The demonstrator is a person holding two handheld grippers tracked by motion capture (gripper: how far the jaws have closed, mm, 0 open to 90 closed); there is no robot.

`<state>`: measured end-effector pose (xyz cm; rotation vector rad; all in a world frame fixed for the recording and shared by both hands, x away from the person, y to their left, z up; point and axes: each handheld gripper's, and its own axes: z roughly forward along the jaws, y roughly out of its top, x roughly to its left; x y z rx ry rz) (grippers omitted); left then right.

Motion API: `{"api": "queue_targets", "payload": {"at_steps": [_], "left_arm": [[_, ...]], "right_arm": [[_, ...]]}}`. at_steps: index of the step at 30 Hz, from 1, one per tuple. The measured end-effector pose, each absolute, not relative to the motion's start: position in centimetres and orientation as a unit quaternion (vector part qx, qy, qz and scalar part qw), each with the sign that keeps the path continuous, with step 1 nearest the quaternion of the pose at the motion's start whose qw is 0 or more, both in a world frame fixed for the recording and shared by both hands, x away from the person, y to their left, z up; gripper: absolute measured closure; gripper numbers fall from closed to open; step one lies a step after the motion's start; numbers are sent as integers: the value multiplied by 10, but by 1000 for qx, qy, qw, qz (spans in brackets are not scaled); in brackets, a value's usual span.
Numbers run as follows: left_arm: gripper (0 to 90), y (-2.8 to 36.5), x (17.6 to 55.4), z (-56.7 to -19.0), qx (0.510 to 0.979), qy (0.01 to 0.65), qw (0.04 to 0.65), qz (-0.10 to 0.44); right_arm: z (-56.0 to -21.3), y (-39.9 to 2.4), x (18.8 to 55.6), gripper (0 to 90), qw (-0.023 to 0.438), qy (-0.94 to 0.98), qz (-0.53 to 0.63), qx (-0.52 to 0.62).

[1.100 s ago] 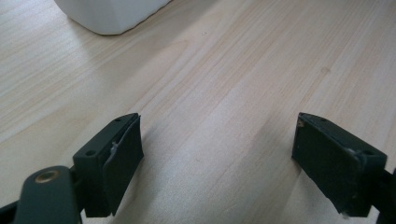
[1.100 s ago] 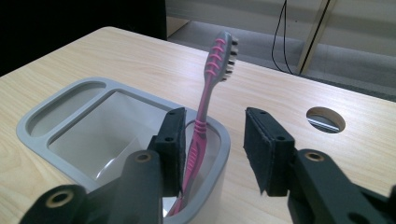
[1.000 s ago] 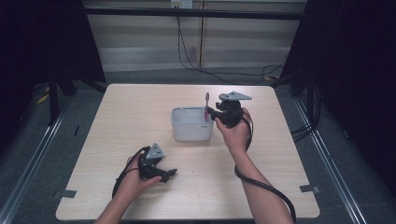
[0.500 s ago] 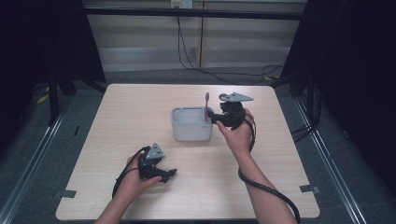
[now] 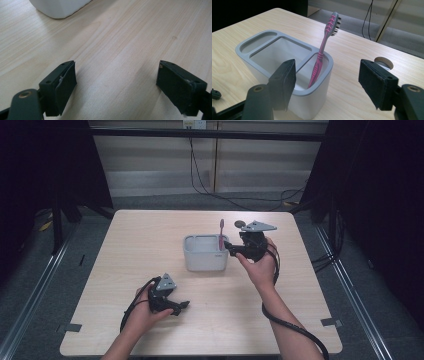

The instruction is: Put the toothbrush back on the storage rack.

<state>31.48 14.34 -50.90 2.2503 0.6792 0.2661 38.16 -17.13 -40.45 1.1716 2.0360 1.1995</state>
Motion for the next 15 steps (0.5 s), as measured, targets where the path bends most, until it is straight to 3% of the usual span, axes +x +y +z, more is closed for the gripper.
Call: {"api": "queue_targets", "payload": {"at_steps": [15], "left_arm": [[158,143,315,-509,880,265,379,103]], "right_arm": [[-402,-182,371,247,235,750,446,428]]}}
